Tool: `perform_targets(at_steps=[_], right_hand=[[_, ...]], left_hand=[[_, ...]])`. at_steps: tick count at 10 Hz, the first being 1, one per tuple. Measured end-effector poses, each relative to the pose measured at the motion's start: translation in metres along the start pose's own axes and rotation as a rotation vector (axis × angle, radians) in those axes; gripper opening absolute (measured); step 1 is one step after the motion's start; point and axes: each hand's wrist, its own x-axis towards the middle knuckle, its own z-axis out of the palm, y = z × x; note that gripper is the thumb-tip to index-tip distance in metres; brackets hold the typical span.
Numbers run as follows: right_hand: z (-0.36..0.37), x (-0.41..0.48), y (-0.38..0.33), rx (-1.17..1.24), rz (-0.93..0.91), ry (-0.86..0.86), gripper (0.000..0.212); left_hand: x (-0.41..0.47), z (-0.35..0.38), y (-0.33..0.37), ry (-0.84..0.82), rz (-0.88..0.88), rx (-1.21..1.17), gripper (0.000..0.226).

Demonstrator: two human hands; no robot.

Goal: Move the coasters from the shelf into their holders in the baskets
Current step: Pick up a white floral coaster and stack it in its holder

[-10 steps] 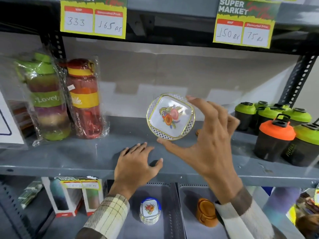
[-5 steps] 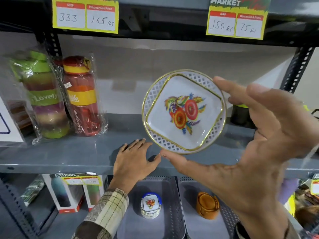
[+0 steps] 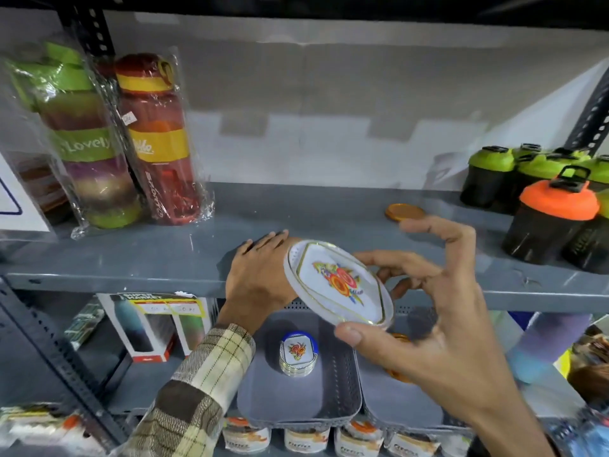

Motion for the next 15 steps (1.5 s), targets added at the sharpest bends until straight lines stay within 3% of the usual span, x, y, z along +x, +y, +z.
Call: perform_targets(at_steps=[3,4,7,10,12,14,15], right_hand=[[0.043,-0.068,0.096,-0.135,0.267,-0.243,0.092],[0.088,-0.079,0.163,-0.152,0.453,-0.296,0.090],[0.192,-0.064,0.277,-0.344,0.651,-0.372,0.097],[0.216,-0.061,0.324,-0.686,0.440,-0.488,0.090],[0.215,-0.060,0.327,-0.785,0.369,-0.510,0.088],[0.217,-0.047,0.335,-0.751,0.388,-0.626,0.103],[0.217,-0.040,0.337,-0.717,0.385,-0.661,0.099]], left_hand=[[0.017,0.028,-0.011,0.115,0.021,0.128,0.070],[0.022,0.029,-0.014,0.126,0.009,0.111,0.069],[0.019,0.027,-0.014,0.129,0.013,0.141,0.065],[0.022,0.031,-0.016,0.132,0.026,0.171,0.068],[0.023,0.033,-0.017,0.150,0.031,0.173,0.068],[0.023,0.034,-0.018,0.156,0.037,0.174,0.068],[0.023,0.034,-0.018,0.155,0.035,0.171,0.068]])
